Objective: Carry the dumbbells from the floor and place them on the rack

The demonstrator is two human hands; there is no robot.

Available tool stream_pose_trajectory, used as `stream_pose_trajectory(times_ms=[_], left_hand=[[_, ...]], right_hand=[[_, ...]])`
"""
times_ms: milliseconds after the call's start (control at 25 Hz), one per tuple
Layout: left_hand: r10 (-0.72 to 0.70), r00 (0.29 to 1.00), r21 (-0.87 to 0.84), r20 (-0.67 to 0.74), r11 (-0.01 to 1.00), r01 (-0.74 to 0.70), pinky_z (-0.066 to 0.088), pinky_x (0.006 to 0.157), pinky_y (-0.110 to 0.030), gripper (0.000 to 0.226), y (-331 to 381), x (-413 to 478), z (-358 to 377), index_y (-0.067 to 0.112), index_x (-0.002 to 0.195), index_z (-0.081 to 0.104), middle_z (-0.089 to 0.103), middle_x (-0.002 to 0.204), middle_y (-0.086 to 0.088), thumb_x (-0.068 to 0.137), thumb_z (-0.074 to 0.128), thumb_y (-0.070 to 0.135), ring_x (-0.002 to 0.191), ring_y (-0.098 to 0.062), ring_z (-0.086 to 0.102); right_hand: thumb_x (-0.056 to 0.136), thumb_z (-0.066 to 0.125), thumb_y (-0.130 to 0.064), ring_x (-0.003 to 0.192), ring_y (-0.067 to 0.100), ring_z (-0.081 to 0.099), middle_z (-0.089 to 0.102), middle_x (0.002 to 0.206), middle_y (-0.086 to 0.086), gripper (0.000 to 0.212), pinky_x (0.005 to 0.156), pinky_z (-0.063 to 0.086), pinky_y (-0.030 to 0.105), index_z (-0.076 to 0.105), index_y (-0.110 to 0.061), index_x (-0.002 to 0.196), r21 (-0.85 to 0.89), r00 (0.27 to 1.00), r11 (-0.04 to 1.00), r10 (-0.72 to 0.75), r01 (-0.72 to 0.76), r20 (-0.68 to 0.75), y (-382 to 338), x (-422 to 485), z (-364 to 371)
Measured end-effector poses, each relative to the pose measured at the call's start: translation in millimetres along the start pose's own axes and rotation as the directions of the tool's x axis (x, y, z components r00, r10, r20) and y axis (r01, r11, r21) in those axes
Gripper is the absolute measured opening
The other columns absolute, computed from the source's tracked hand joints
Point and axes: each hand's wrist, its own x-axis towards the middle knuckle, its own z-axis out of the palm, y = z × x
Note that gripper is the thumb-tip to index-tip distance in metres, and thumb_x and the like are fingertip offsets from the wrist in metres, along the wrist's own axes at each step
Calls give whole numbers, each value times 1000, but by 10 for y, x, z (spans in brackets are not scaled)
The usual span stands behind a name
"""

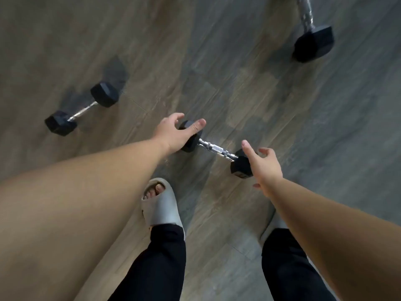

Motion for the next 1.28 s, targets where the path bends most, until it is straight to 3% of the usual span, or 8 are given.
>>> stream_pose_trajectory(times_ms=[80, 240, 400, 640, 840, 1040, 1160, 1280], left_hand=[[15, 1000, 80, 18, 997, -17, 38, 106, -31, 117, -102, 207, 156, 29, 149, 50, 48, 146, -1, 54, 64, 96, 133, -21, 51], [21, 1000, 186, 21, 982, -25, 41, 91, -27, 95, -298, 568, 399, 32, 142, 53, 48, 131, 0, 62, 84, 72, 114, -18, 52], [-25, 998, 222, 52, 975, 13, 36, 60, -20, 64, -254, 677, 347, 33, 112, 61, 48, 116, 0, 60, 92, 53, 84, -6, 50], [-76, 997, 131, 17, 989, 73, 40, 54, -23, 53, -5, 416, 68, 37, 91, 59, 44, 105, 7, 49, 89, 51, 85, -10, 55], [-88, 996, 72, -22, 993, 89, 47, 68, -28, 53, 599, -340, -742, 34, 91, 61, 50, 110, 3, 48, 88, 47, 89, -13, 58], [-31, 999, 99, -16, 995, 32, 46, 64, -28, 58, 1506, -1423, -2099, 35, 93, 61, 56, 114, 0, 46, 91, 52, 88, -13, 60], [-4, 1000, 130, 1, 991, 4, 54, 68, -35, 76, 1986, -2154, -2952, 36, 94, 58, 64, 103, 2, 33, 95, 59, 88, -20, 66], [32, 997, 137, -74, 990, -21, 53, 63, -34, 76, 2316, -2948, -3777, 36, 94, 52, 66, 97, 3, 32, 92, 54, 80, -18, 64]], right_hand=[[63, 70, -85, 116, 24, 57, 50, 145, 2, 104, 93, 60, 52, 45, -31, 148, 6, 1000, 1000, 15, -15, -21, 39, 196, 148], [62, 81, -60, 99, 23, 66, 57, 131, 2, 79, 58, 59, 35, 54, -33, 132, 36, 998, 998, 57, -56, -28, 159, 544, 379], [64, 79, -45, 93, 27, 71, 65, 116, 5, 57, 64, 66, 45, 59, -29, 115, 16, 996, 996, 87, -87, 17, 155, 642, 334], [59, 77, -44, 94, 28, 70, 64, 108, 1, 51, 64, 66, 47, 57, -32, 105, 18, 997, 998, 56, -57, 53, -155, 351, 154], [53, 77, -44, 94, 31, 72, 67, 110, 6, 50, 59, 64, 44, 57, -31, 96, 69, 997, 997, 37, -42, 66, -757, -684, -192], [60, 82, -41, 91, 34, 72, 65, 113, 11, 69, 57, 64, 52, 56, -23, 122, 129, 997, 991, -34, 25, 72, -1556, -2293, -632], [65, 82, -35, 87, 32, 70, 64, 107, 11, 62, 63, 64, 56, 57, -21, 120, 174, 993, 982, -86, 72, 76, -2025, -3254, -853], [62, 83, -35, 90, 30, 69, 65, 105, 9, 61, 63, 65, 54, 58, -23, 117, 191, 981, 969, -173, 154, 89, -2427, -4210, -1003]])
